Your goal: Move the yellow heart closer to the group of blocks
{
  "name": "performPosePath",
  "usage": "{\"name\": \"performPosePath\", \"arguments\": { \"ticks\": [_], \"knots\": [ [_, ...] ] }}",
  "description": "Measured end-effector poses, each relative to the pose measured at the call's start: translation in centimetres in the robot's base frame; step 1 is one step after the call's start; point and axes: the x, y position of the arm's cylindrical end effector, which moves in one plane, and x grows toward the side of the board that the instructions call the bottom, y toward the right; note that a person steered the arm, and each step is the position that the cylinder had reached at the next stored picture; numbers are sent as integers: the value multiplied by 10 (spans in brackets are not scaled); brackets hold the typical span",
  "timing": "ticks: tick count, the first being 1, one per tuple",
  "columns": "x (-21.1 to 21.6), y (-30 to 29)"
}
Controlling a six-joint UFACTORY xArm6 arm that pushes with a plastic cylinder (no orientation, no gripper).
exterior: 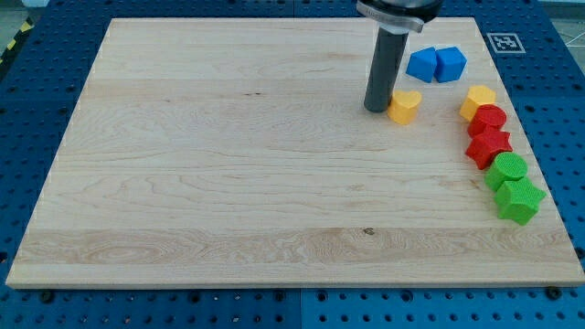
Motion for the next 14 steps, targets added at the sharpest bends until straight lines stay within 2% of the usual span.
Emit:
{"name": "performPosePath", "arguments": {
  "ticks": [2,3,4,5,8,11,14],
  "knots": [
    [18,14],
    [-20,17],
    [-26,28],
    [10,31],
    [40,32],
    [51,63],
    [51,67]
  ]
}}
